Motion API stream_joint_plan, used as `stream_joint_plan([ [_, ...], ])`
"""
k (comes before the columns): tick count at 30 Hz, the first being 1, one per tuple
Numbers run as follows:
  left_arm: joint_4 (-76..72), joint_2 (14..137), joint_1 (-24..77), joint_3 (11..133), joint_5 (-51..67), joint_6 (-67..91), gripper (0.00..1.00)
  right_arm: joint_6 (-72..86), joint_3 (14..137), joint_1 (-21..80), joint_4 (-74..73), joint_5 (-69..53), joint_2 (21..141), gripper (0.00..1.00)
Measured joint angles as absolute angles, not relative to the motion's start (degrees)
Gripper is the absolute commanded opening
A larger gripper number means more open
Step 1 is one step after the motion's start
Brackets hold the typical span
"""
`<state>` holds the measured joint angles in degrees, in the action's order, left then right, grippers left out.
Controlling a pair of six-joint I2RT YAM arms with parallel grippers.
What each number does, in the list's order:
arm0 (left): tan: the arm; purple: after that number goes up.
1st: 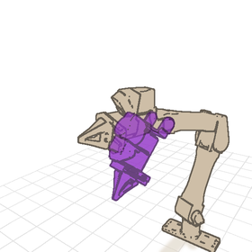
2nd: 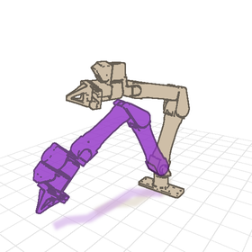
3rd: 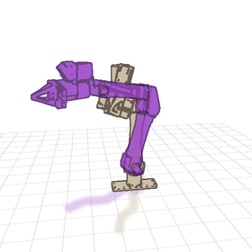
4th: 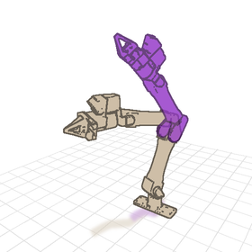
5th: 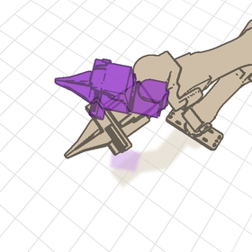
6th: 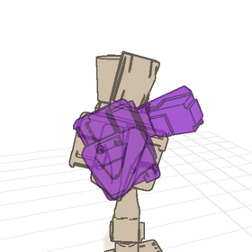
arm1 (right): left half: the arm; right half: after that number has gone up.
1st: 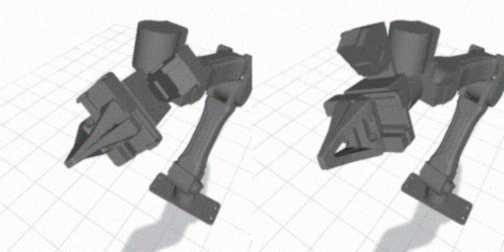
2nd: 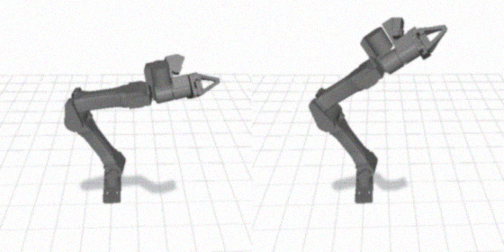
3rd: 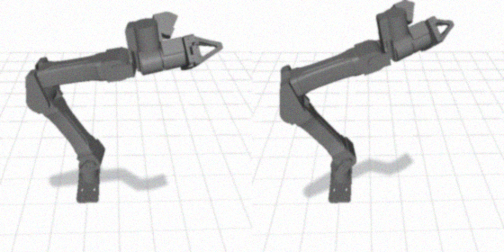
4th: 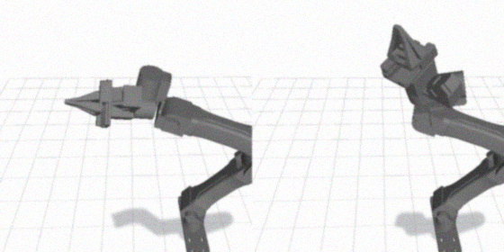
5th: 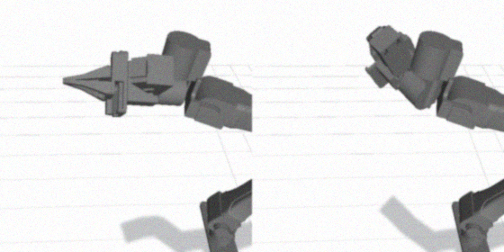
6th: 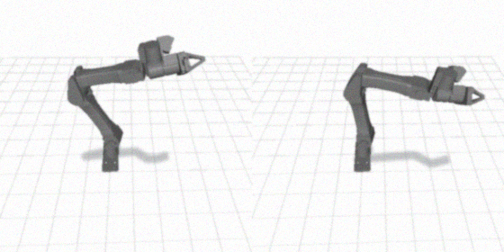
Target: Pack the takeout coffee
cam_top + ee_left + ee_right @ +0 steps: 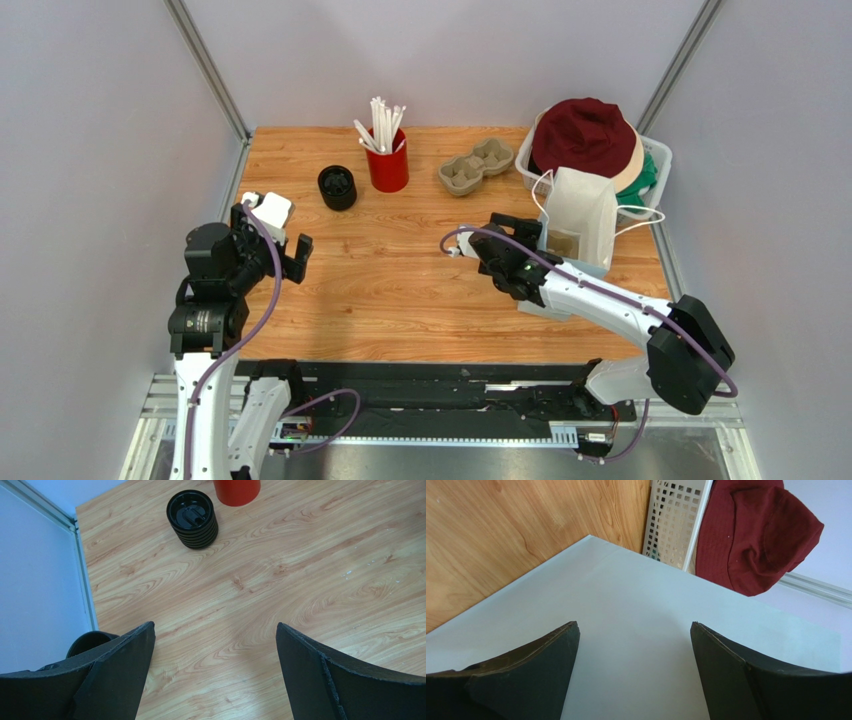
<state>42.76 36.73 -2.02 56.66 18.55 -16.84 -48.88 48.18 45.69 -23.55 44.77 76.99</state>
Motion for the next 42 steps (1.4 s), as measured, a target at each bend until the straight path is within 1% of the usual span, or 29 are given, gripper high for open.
stream_joint_plan([
  [3,42.78,36.47,-2.26,56.69,17.98,-16.95,0.99,-46.81,51.07,45.82,-26.46,42.39,76.90,0.88],
  [6,44.86,37.12,-2.28,58.28,16.71,-18.35,0.99,-42.54,58.57,46.06,-32.56,37.23,76.90,0.88],
  [10,47.53,40.07,-2.35,63.42,13.52,-22.65,0.98,-35.00,74.78,46.57,-39.62,25.26,77.52,0.88],
  [12,48.12,41.28,-2.39,64.93,11.99,-24.69,0.98,-31.77,80.16,47.09,-41.10,19.22,77.54,0.90],
  [14,48.73,42.46,-2.81,65.58,11.09,-26.24,0.98,-29.02,82.59,47.68,-41.65,13.87,77.49,0.92],
  [18,49.43,44.93,-6.11,65.82,11.75,-27.24,0.98,-24.91,82.26,49.17,-43.68,7.05,78.06,0.92],
  [22,48.82,47.53,-13.23,65.76,15.14,-26.98,0.97,-22.59,79.35,50.33,-44.25,3.90,78.35,0.92],
  [24,47.68,49.12,-17.43,65.73,16.67,-26.39,0.95,-22.11,78.15,50.52,-44.27,3.16,78.32,0.92],
  [29,44.99,55.61,-26.92,65.87,21.15,-23.05,0.93,-21.34,75.66,50.61,-44.10,2.83,78.32,0.91],
  [32,44.03,59.59,-30.02,65.87,22.20,-21.30,0.93,-20.93,75.11,50.61,-43.86,2.87,78.37,0.91],
  [35,43.83,61.47,-31.55,66.22,22.46,-20.01,0.91,-20.58,74.94,50.72,-43.70,3.05,78.76,0.90],
  [42,42.59,65.91,-37.82,70.24,24.05,-17.69,0.78,-20.32,74.37,51.07,-42.68,4.40,81.34,0.89],
])
